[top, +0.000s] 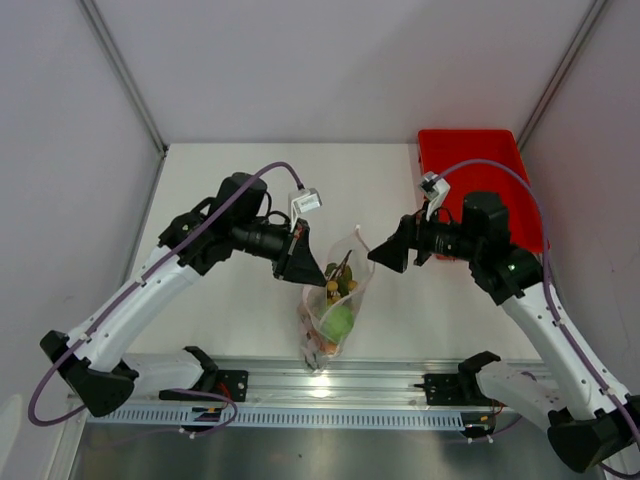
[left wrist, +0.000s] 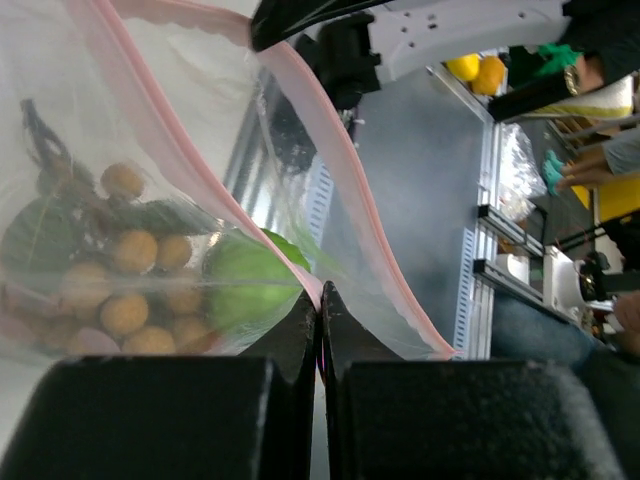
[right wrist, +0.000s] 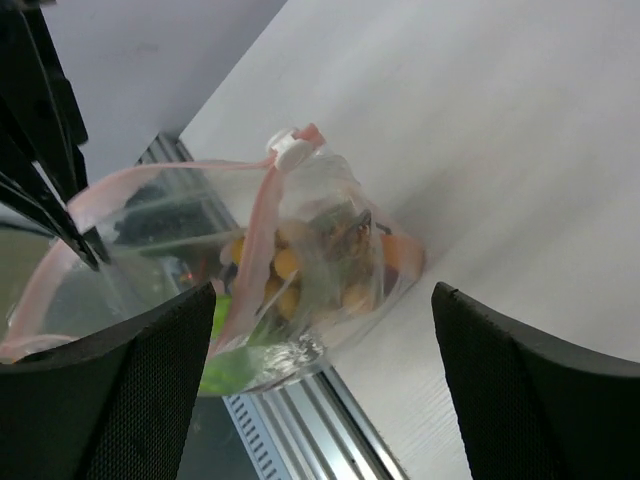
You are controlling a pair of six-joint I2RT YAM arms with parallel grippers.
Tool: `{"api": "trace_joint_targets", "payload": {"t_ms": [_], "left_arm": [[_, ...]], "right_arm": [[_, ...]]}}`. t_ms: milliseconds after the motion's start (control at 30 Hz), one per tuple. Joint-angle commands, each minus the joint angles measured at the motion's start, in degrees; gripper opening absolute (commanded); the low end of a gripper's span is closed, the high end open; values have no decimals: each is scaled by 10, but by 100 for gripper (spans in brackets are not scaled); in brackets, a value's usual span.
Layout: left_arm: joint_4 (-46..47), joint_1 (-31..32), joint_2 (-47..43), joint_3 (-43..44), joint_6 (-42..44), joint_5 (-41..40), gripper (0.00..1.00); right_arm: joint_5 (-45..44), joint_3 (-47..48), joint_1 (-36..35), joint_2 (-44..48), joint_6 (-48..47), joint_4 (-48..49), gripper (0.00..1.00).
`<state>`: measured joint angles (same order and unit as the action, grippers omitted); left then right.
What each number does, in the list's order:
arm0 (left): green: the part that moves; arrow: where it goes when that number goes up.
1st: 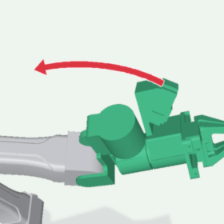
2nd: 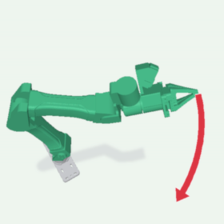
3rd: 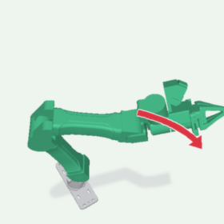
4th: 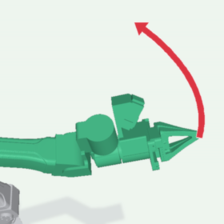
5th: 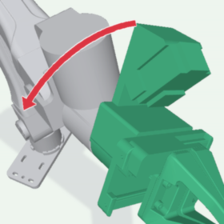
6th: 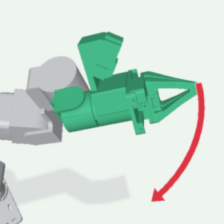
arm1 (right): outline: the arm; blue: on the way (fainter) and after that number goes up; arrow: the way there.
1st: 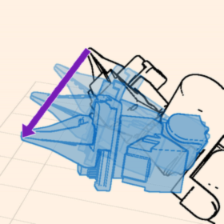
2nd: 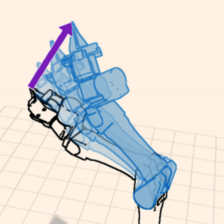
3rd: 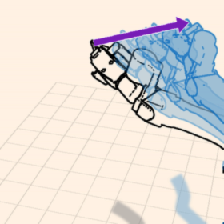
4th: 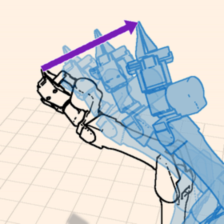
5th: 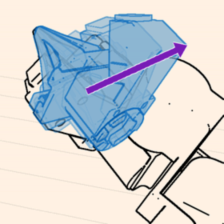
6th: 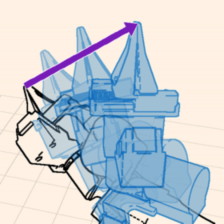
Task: Place the food in the zip-top bag and seal the zipper
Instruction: Adjust the zipper food storage bag at the center of the board.
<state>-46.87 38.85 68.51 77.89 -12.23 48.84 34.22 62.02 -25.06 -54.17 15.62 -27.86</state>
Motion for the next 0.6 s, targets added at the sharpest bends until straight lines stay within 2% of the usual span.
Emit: {"api": "trace_joint_targets", "payload": {"t_ms": [0, 167, 200, 267, 333, 467, 533, 567], "left_arm": [[21, -5, -33, -9, 25, 92, 1], [29, -4, -50, -23, 18, 115, 1], [32, -5, -54, -25, 16, 116, 1], [39, -5, -59, -34, 9, 116, 1], [40, -5, -58, -40, 1, 104, 1], [48, -4, -55, -44, -17, 85, 1], [49, -4, -53, -44, -24, 78, 1], [52, -4, -53, -44, -25, 78, 1]], "right_arm": [[149, -27, 16, -4, -57, 81, 89], [211, -45, 61, 1, -58, 108, 88], [228, -51, 70, 6, -47, 139, 87], [269, -71, 96, 9, 10, 175, 71], [281, -67, 98, 2, 50, 199, 59], [228, -28, 83, -25, 114, 147, 60], [201, 3, 42, -42, 87, 92, 67], [151, 33, 27, -46, 78, 40, 69]]}}
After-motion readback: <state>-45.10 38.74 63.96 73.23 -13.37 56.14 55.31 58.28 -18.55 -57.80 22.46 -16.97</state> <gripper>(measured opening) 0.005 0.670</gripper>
